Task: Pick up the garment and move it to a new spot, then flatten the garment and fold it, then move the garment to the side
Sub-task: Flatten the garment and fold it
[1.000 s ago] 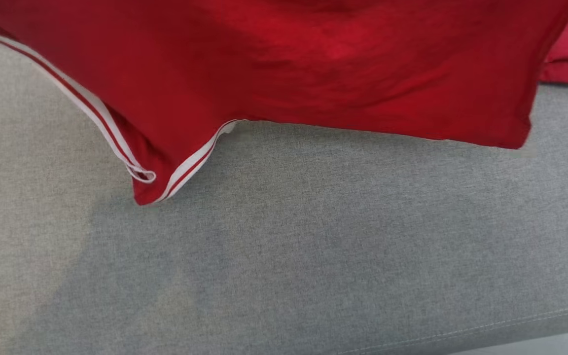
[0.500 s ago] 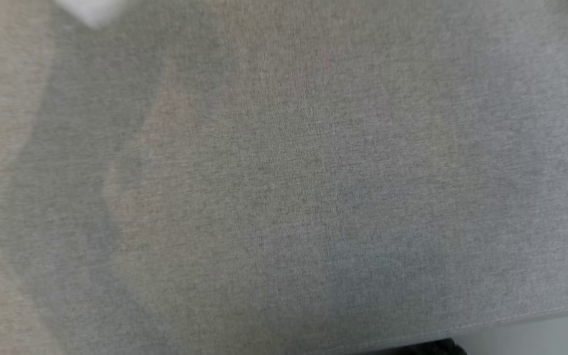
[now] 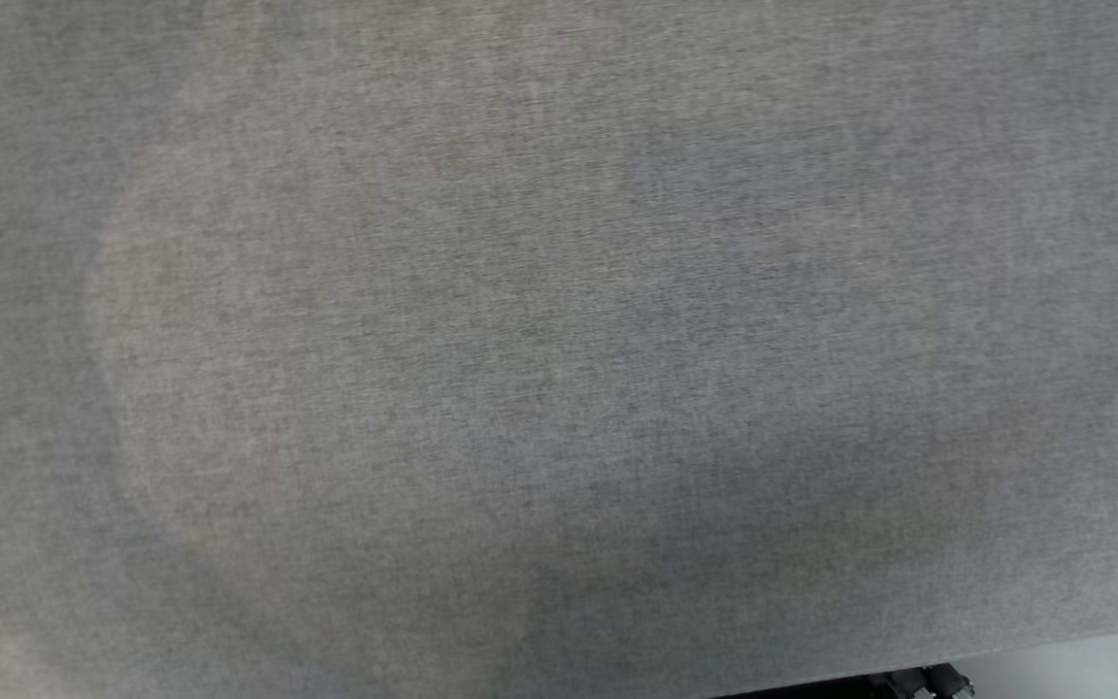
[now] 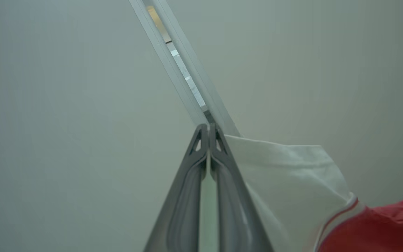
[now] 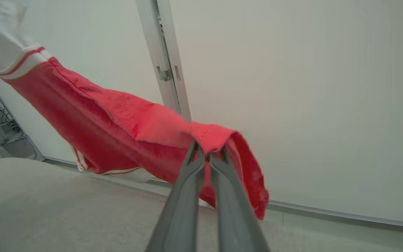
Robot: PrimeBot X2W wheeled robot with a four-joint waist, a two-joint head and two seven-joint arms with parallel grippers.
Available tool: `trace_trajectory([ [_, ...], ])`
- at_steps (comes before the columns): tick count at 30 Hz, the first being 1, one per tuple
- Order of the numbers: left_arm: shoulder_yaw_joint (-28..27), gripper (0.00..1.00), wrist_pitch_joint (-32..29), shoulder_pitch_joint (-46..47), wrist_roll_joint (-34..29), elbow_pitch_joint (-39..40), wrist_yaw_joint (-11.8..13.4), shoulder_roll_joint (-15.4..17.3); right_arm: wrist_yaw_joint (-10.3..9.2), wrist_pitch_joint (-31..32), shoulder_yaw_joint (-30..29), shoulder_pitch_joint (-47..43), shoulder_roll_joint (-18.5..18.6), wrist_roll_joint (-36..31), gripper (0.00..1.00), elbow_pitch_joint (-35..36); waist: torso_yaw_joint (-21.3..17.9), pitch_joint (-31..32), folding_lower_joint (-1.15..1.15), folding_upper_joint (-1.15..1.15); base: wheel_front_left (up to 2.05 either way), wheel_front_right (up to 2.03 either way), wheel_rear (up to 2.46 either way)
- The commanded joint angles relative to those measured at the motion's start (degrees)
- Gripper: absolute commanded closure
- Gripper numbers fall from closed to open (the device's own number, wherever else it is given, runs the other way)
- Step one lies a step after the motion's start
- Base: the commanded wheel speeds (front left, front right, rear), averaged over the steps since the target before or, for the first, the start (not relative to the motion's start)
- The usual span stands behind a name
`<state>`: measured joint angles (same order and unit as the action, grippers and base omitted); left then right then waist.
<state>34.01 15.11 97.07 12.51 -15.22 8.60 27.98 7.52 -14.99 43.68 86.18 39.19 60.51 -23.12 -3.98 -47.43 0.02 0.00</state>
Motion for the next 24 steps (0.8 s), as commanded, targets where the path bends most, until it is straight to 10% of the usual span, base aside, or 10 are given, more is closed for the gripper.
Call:
trace_trajectory([
  [1, -1.20, 1.00, -0.01, -4.97, 1.35, 2.93, 0.41, 0.70, -0.07, -0.22, 1.14, -2.36, 1.93, 2.99, 1.00, 1.75, 1.67, 1.13, -0.02, 0.00, 0.00, 0.00, 0.00],
  [11, -11.48, 1.00, 0.00, -49.25, 13.13, 29.44, -1.17, 3.56, -0.05, -0.19, -0.32, -28.89, 13.26, 20.21, 1.00, 19.50, 1.26, 14.22, -0.02, 0.00, 0.00, 0.00, 0.00],
  [24, -12.39, 1.00, -2.63, -87.00, 26.86, 42.49, -3.99, 12.70, -0.04, -0.20, -4.65, -57.30, 21.05, 30.17, 1.00, 27.11, 1.62, 27.59, -0.02, 0.00, 0.00, 0.00, 0.00],
])
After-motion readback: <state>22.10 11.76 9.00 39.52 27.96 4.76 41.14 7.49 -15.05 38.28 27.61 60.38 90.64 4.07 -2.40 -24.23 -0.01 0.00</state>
